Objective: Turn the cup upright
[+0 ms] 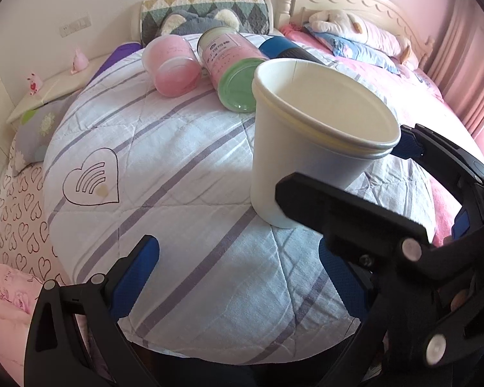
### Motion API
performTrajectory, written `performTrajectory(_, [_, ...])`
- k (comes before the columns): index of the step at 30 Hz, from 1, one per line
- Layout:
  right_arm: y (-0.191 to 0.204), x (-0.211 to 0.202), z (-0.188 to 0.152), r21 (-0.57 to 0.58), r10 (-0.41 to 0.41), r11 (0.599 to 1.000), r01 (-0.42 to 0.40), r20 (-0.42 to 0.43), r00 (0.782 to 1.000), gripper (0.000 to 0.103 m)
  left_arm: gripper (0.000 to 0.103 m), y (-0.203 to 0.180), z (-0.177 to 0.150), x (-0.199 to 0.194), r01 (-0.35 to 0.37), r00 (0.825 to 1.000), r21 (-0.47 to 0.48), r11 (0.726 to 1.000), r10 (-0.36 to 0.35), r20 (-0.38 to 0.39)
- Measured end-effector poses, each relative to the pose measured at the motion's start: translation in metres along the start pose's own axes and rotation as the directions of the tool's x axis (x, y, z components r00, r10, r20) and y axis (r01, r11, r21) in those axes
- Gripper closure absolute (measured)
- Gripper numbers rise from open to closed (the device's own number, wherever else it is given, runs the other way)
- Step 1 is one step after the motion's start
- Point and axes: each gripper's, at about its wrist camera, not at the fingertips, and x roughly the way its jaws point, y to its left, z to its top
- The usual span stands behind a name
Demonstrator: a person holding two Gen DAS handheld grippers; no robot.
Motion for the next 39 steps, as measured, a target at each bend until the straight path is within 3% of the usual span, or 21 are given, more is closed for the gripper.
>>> performTrajectory(12, [-0.002,-0.015,0.000,0.015,0.051,0.999,-0.051,0.022,0.998,0.023,0.001,-0.013,0.006,-0.016,-0.048,0.997,0.019,0.999,0.047,0.065])
performTrajectory(17, [-0.009,-0.033,0.001,0.019,0.052,0.998,-0.053,0.044,0.998,0.021,0.001,-0.027,0.013,-0.026,-0.114,0.989,0.028,0.993,0.111,0.095])
performTrajectory(26, [-0.038,-0.075,0.012,0.104,0.045,0.993,-0.054,0.087,0.995,0.020,0.001,-0.040,0.021,-0.040,-0.160,0.973,-0.027,0.987,0.162,0.162])
performTrajectory(29, [-0.051,-0.093,0.018,0.144,-0.026,0.990,0.009,0.114,0.993,0.019,0.001,-0.049,0.021,-0.045,-0.207,0.958,-0.036,0.978,0.210,0.197])
performTrajectory(32, [-0.062,-0.107,0.023,0.172,-0.139,0.978,0.117,0.122,0.983,0.019,0.001,-0.056,0.023,-0.050,-0.202,0.953,-0.044,0.978,0.207,0.220])
performTrajectory(36, [-0.072,-0.115,0.028,0.177,-0.335,0.933,0.314,0.106,0.936,0.019,0.001,-0.063,0.025,-0.049,-0.201,0.957,-0.046,0.979,0.206,0.206])
performTrajectory(39, [-0.080,-0.111,0.029,0.185,-0.435,0.890,0.417,0.075,0.897,0.019,0.001,-0.066,0.024,-0.051,-0.206,0.955,-0.058,0.977,0.213,0.206])
